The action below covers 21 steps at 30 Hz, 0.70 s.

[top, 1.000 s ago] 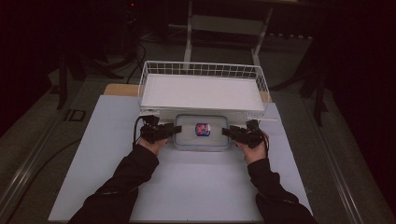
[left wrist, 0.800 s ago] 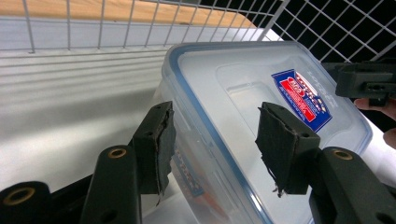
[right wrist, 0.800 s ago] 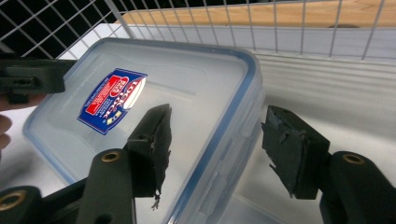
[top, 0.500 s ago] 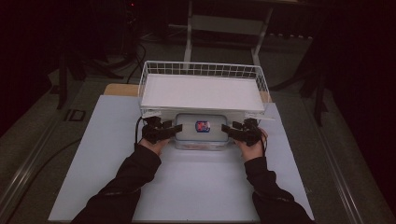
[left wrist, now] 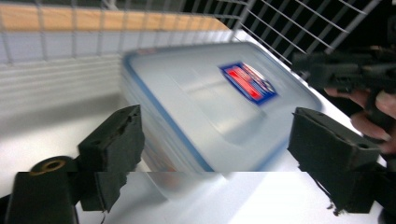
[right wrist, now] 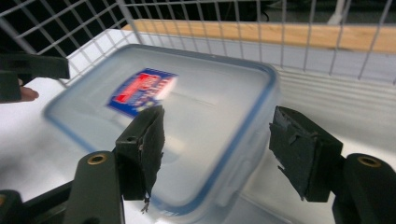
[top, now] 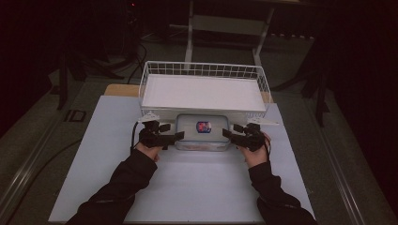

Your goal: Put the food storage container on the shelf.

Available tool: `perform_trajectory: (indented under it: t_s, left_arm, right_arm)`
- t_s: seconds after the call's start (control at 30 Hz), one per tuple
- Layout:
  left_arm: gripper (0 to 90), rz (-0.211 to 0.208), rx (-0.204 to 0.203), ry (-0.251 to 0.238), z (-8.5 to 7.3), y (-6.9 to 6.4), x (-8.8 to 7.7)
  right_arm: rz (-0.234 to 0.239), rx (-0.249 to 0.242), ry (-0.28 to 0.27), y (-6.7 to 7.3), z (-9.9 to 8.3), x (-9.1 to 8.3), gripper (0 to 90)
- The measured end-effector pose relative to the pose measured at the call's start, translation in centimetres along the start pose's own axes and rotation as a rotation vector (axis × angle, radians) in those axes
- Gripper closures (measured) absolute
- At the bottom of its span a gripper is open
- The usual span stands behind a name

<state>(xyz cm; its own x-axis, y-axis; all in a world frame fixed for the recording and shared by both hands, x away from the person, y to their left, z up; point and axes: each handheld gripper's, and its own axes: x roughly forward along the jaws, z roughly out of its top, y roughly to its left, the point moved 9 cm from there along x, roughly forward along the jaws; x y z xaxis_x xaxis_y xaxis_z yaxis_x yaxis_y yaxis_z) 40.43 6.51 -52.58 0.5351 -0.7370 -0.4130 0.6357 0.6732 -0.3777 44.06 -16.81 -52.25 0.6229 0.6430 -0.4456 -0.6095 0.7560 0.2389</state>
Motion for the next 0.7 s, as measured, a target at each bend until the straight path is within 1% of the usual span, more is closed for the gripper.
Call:
perform_trajectory:
  t_s: [0.03,0.07,0.1,0.13,0.17,0.23,0.27,0.3,0.33,0.4,0.43,0.5,0.57,0.6,0.63,0.67,0.7]
  left_arm:
    - [12.1,-0.008,0.009,0.003,-0.1,-0.3,-0.3]
    - [7.7,-0.014,0.015,0.014,-0.3,-0.6,-0.5]
    - [3.7,-0.017,0.011,0.019,-0.5,-0.8,-0.7]
    - [1.9,-0.032,0.008,0.017,-0.5,-1.2,-1.0]
    - [1.9,-0.038,0.019,0.019,-0.6,-1.4,-1.3]
    - [0.9,-0.036,0.059,0.030,-0.8,-1.9,-1.9]
    - [0.9,-0.043,0.071,0.040,-1.0,-2.2,-2.2]
    - [0.0,-0.050,0.074,0.040,-1.0,-2.5,-2.5]
    - [0.0,-0.048,0.087,0.042,-1.1,-2.7,-2.8]
    - [0.0,-0.059,0.087,0.041,-1.3,-3.0,-3.5]
    - [0.0,-0.057,0.093,0.040,-1.4,-3.2,-3.9]
    - [0.0,-0.063,0.090,0.037,-1.6,-3.5,-4.6]
    - [0.0,-0.053,0.100,0.044,-2.1,-3.6,-5.1]
    - [0.0,-0.055,0.099,0.046,-2.3,-3.7,-5.3]
    - [0.0,-0.057,0.099,0.052,-2.6,-3.9,-5.4]
    - [0.0,-0.050,0.109,0.058,-3.0,-3.9,-5.6]
    - [0.0,-0.045,0.117,0.062,-3.4,-4.0,-5.7]
  right_arm:
    - [0.016,-0.009,-0.015,0.8,0.3,-0.7,34.6]
    - [0.024,-0.011,-0.020,1.1,0.4,-0.9,34.7]
    - [0.033,-0.015,-0.025,1.5,0.4,-1.2,34.9]
    - [0.042,-0.020,-0.026,1.9,0.5,-1.4,35.0]
    - [0.049,-0.028,-0.026,2.4,0.5,-1.5,35.0]
    - [0.065,-0.041,-0.021,3.1,0.4,-1.7,34.9]
    - [0.071,-0.044,-0.017,3.4,0.3,-1.7,34.5]
    - [0.081,-0.039,-0.013,3.7,0.2,-1.8,34.5]
    - [0.088,-0.039,-0.013,3.9,0.2,-1.8,34.0]
    - [0.100,-0.051,-0.010,4.6,0.0,-1.8,33.9]
    - [0.105,-0.058,-0.005,4.9,-0.1,-1.8,34.1]
    - [0.116,-0.069,0.000,5.6,-0.4,-1.8,35.2]
    - [0.131,-0.082,0.008,6.3,-0.6,-1.8,36.9]
    - [0.140,-0.084,0.010,6.6,-0.7,-1.7,37.0]
    - [0.155,-0.080,0.014,7.0,-0.8,-1.7,37.6]
    - [0.165,-0.077,0.015,7.3,-0.9,-1.7,37.8]
    - [0.160,-0.080,0.013,7.5,-1.0,-1.6,38.3]
